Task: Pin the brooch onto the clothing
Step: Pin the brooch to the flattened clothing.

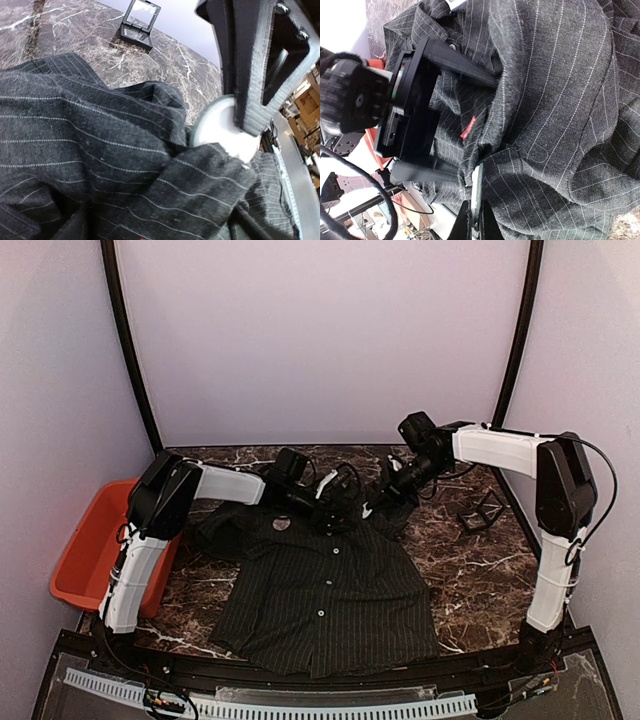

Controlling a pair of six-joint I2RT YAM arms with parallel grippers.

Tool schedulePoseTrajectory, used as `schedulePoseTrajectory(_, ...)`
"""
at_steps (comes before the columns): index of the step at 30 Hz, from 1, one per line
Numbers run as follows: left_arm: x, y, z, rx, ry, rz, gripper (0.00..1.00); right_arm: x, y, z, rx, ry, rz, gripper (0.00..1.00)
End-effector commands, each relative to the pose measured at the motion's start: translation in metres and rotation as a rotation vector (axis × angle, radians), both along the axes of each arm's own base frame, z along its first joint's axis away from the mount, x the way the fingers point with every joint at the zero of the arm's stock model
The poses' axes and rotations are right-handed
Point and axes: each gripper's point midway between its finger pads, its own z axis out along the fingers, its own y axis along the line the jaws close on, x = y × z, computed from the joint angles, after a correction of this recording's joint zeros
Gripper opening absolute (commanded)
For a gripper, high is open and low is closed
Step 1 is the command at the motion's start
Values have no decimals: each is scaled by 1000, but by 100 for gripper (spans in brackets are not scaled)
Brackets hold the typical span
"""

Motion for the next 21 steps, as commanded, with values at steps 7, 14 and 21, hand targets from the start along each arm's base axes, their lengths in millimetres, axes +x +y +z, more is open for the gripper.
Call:
schedulePoseTrajectory(7,6,-2,13,39,-26,21,8,-13,1,17,46,-12,27,0)
schedulePoseTrajectory(14,10,0,10,65,-41,37,1,-27,4,14,58,-6,76,0)
schedulePoseTrajectory(21,9,0,8,73,-28,34,1,-37,23,23,102,-40,160,0)
